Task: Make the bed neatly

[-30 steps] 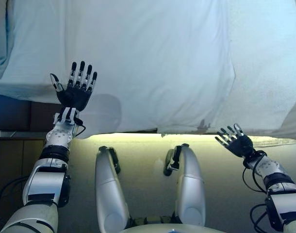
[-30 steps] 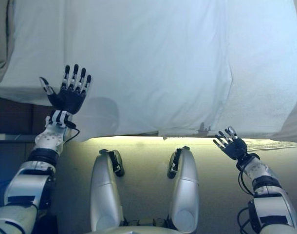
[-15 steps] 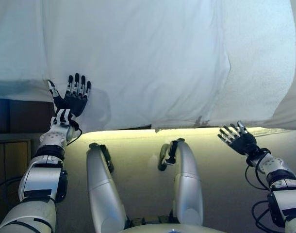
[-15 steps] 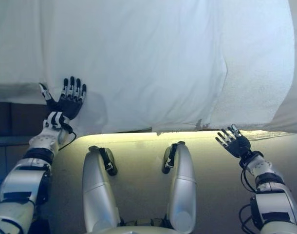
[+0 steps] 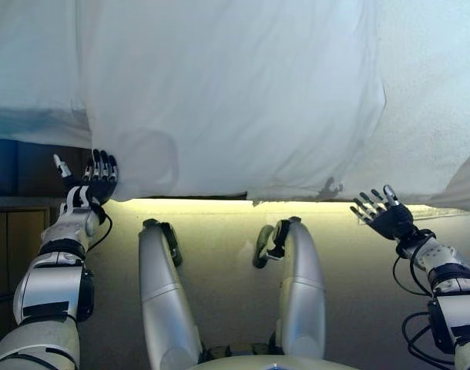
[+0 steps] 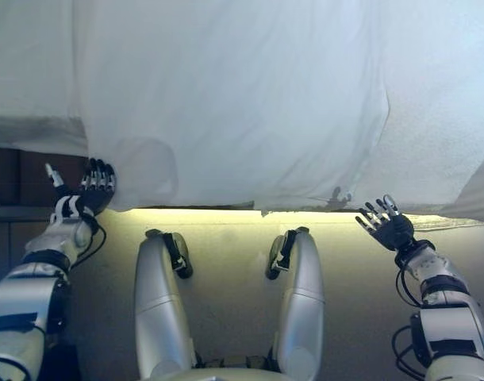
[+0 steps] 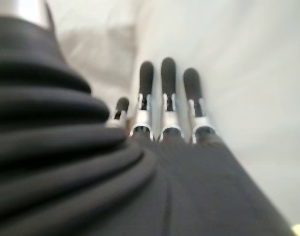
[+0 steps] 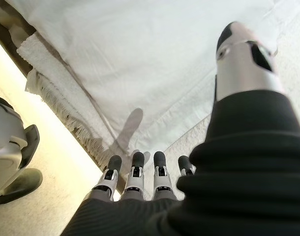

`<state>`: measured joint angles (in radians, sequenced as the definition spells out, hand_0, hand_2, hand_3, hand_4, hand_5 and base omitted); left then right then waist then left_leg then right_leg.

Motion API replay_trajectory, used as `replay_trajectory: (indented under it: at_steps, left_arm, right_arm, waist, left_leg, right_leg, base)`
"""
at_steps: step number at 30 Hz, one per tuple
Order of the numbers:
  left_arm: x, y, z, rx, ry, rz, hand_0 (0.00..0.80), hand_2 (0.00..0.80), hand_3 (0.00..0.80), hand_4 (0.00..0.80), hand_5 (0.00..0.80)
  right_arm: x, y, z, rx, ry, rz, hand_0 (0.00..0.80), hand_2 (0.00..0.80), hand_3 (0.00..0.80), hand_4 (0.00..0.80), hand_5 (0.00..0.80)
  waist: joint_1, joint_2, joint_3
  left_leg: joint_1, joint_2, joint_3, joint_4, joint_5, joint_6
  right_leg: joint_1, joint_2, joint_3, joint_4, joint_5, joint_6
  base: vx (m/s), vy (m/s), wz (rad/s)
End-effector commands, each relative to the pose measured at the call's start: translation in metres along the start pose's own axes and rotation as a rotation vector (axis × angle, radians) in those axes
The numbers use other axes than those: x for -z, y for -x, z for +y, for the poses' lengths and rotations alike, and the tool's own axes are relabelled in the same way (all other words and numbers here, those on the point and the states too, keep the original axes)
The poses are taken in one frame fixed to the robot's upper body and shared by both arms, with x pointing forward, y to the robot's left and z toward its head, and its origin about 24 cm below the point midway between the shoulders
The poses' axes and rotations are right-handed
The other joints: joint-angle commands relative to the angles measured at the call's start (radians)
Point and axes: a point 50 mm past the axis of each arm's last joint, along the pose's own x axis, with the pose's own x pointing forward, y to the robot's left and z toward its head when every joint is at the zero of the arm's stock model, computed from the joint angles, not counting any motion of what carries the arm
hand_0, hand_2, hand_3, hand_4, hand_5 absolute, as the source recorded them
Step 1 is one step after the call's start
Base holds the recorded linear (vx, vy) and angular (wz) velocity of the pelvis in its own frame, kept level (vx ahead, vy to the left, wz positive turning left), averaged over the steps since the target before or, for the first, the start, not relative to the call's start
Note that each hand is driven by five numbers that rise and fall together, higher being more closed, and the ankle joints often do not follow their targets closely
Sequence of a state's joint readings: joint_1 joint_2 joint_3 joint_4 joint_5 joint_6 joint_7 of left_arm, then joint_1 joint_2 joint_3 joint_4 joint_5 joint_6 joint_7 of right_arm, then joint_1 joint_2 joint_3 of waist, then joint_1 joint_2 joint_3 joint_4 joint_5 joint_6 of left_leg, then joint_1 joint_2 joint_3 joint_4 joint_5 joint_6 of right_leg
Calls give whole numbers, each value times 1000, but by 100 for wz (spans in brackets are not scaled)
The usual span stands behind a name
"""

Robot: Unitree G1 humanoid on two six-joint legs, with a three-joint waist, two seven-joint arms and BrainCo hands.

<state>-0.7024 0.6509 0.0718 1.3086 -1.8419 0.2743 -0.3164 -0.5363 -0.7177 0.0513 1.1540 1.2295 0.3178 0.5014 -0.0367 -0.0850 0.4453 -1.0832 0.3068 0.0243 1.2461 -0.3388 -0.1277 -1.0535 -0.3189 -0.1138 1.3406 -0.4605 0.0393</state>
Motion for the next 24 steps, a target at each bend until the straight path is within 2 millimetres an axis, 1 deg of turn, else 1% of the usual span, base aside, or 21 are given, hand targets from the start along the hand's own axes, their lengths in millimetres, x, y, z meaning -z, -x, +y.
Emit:
replay_trajectory:
  at_steps: [1,4,7,10,12,15,17,18,22,24]
  left_arm:
    - [-14,16,30,-110,24,-45,0,0,0,0,0]
    - [-22,24,39,-130,30,-67,0,0,0,0,0]
    - [-27,29,43,-106,35,-78,0,0,0,0,0]
    - [-22,29,44,-64,18,-65,0,0,0,0,0]
    - [-18,30,47,-40,-9,-64,0,0,0,0,0]
    - [-15,34,56,-64,-88,-64,0,0,0,0,0]
    - [-12,41,70,-108,-146,-47,0,0,0,0,0]
    - [-9,47,81,-145,-183,-22,0,0,0,0,0]
    - [2,75,120,-237,-268,82,0,0,0,0,0]
    - [6,91,137,-281,-268,98,0,0,0,0,0]
  right_arm:
    - [-18,18,-20,52,-31,-90,0,0,0,0,0]
    - [-22,20,-21,57,-33,-105,0,0,0,0,0]
    - [-25,22,-22,59,-44,-117,0,0,0,0,0]
    - [-22,20,-21,55,-55,-113,0,0,0,0,0]
    - [-19,19,-20,48,-57,-107,0,0,0,0,0]
    - [-11,18,-22,43,-55,-99,0,0,0,0,0]
    - [-3,19,-25,49,-57,-83,0,0,0,0,0]
    - [4,19,-28,56,-65,-77,0,0,0,0,0]
    - [33,26,-43,101,-88,-36,0,0,0,0,0]
    - [51,31,-51,127,-106,-12,0,0,0,0,0]
  waist:
    - [7,35,-50]
    - [13,41,-50]
    - [17,47,-50]
    - [18,51,-53]
    - [19,55,-58]
    - [20,64,-67]
    - [20,70,-73]
    - [20,75,-78]
    - [21,87,-99]
    - [22,90,-112]
  left_leg:
    - [21,8,2,-36,-65,-23]
    - [17,7,-1,-36,-64,-26]
    - [16,7,-3,-34,-66,-25]
    - [27,8,2,-44,-62,-21]
    - [52,7,14,-78,-50,-19]
    - [108,4,38,-146,-25,-21]
    - [153,-1,51,-198,-5,-22]
    - [182,-7,58,-229,6,-22]
    - [288,-25,73,-345,47,-16]
    - [355,-37,88,-411,66,-8]
  right_leg:
    - [7,-50,37,-85,64,83]
    - [5,-52,38,-84,61,81]
    - [3,-52,39,-79,55,79]
    - [14,-50,34,-89,56,78]
    - [39,-44,27,-118,63,77]
    - [94,-34,14,-178,80,72]
    - [136,-29,5,-219,92,66]
    - [162,-25,2,-246,100,62]
    - [254,-19,-3,-332,129,45]
    - [314,-11,-10,-386,142,39]
  base:
    - [0,0,0]
    - [-36,-17,5]
    - [-47,-21,10]
    - [-30,-34,3]
    - [-13,-33,2]
    - [5,-34,1]
    - [36,-39,4]
    - [55,-33,6]
    - [79,-36,2]
    - [104,-51,6]
